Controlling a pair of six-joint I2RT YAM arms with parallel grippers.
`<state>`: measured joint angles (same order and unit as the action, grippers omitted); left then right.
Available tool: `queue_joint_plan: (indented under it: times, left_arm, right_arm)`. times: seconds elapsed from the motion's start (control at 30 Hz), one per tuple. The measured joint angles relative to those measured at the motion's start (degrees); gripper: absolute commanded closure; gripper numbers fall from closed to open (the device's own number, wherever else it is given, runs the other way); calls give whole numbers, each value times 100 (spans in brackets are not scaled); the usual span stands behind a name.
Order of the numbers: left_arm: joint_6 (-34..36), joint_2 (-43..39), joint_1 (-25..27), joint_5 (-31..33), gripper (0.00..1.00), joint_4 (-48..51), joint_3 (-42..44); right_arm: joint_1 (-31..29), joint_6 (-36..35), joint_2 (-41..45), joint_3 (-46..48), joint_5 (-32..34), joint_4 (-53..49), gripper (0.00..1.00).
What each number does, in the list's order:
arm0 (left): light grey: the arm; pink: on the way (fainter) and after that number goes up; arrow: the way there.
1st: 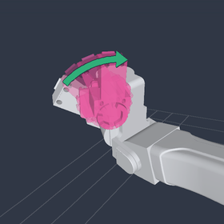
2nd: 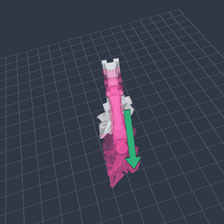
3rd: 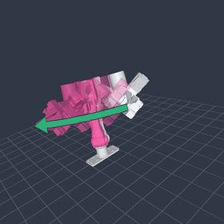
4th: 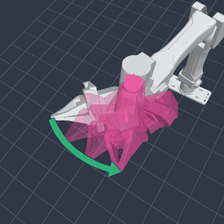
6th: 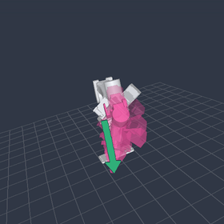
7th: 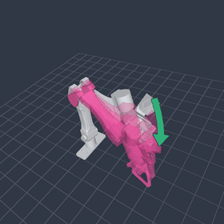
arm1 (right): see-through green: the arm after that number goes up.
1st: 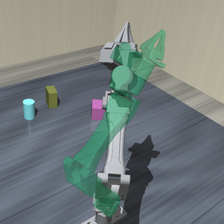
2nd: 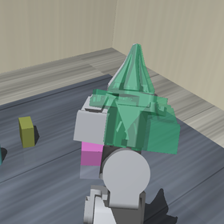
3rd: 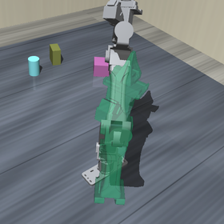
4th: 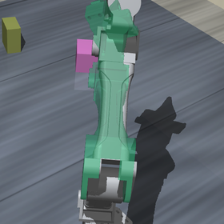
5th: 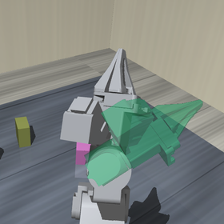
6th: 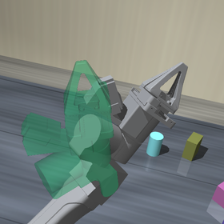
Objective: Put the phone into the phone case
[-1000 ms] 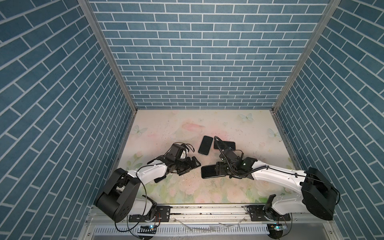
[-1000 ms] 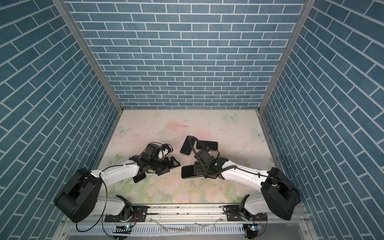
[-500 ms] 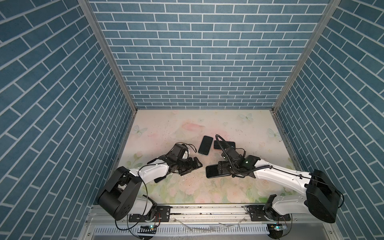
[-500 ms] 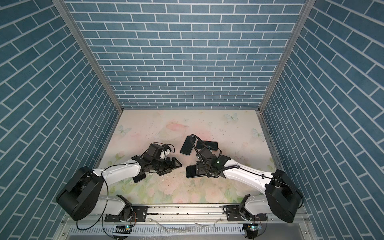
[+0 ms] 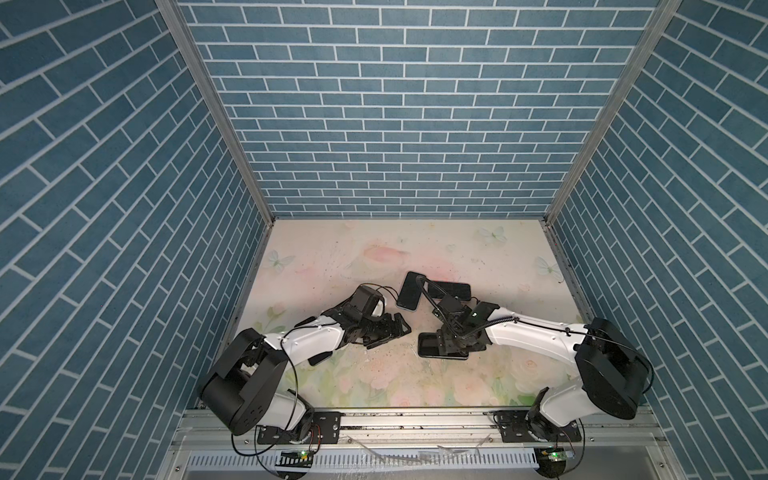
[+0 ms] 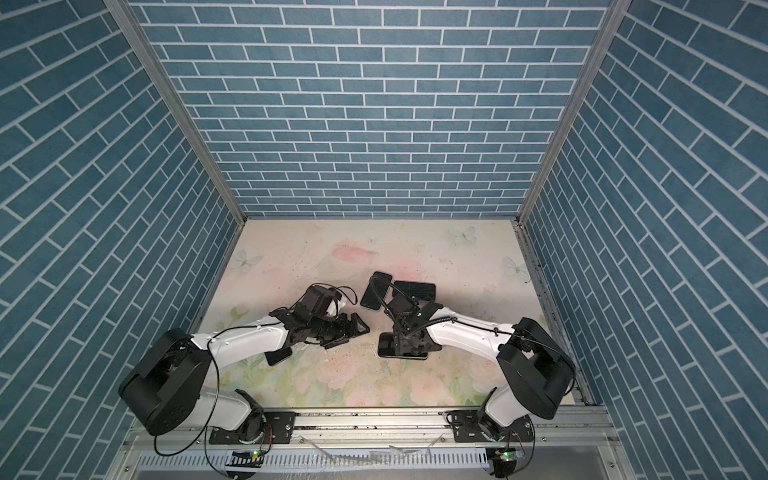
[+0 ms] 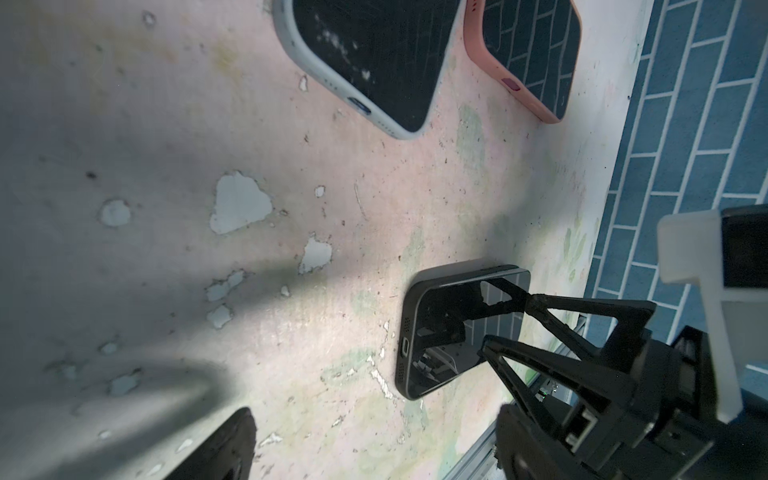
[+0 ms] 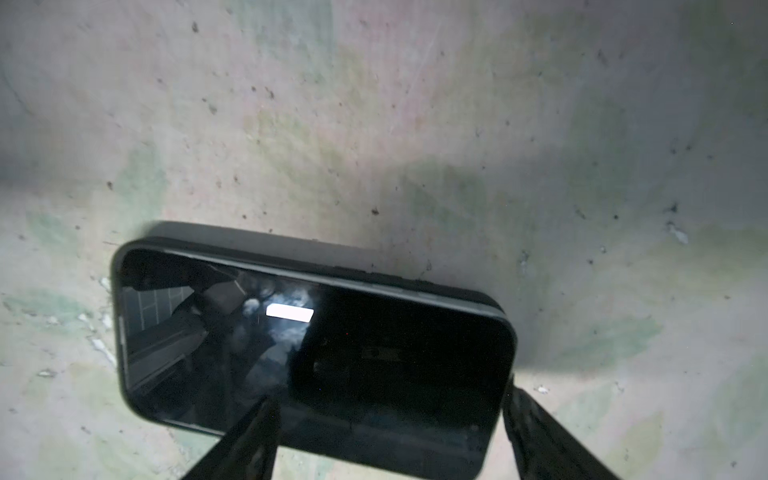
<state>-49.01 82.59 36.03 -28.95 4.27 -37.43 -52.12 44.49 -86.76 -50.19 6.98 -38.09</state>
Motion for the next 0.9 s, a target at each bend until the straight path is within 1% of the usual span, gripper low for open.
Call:
queue_joint_plan:
  times: [0.13,0.23,0.3,0.37,0.5,0.57,0.67,0.77,0.9]
  left_arm:
    - [-9,46,61,20,8,50,-94]
    - [-13,46,116,20,9,63,-129]
    - [-39,46,166,2,9,83,-157]
    - [-76,55,225,-90,11,20,-214]
    - [-164,271,385,-358,12,-365,-354]
    - [-205,455,485,-466,12,-584,-402]
    - [-308,756,584,-592,15,-872,-413]
    - [-442,1064,638,-667,17,-1145,-411]
    - [-643,1303,710,-682,17,-1473,-407]
  right_arm:
    - [13,0,181,96,48,-9,15]
    - [111,-7,835,448,-4,146,15]
    - [306,-61,1377,739,-181,345,15]
    - [645,-107,1937,1099,-452,649,15]
    - [1320,-157,2645,1725,-1080,1139,15]
    - [1541,-199,2756,1917,-1386,1329,15]
    - [1768,-258,2706,2090,-1832,1609,15]
    - [1947,-284,2490,2208,-2271,1932,16]
    - [2083,-284,2122,2297,-2758,2291,16]
